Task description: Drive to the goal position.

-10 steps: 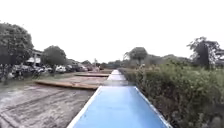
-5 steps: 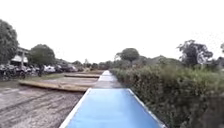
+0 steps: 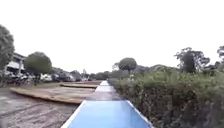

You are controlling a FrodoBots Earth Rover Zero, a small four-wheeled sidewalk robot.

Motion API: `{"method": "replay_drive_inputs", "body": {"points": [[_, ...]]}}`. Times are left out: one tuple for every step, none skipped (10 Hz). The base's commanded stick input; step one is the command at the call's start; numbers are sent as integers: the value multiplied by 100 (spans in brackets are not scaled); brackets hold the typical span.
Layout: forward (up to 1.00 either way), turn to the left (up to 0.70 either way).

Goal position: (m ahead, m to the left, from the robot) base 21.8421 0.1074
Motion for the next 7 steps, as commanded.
{"method": "replay_drive_inputs", "body": {"points": [[50, 0], [50, 0], [50, 0], [50, 0], [50, 0], [50, 0], [50, 0]]}}
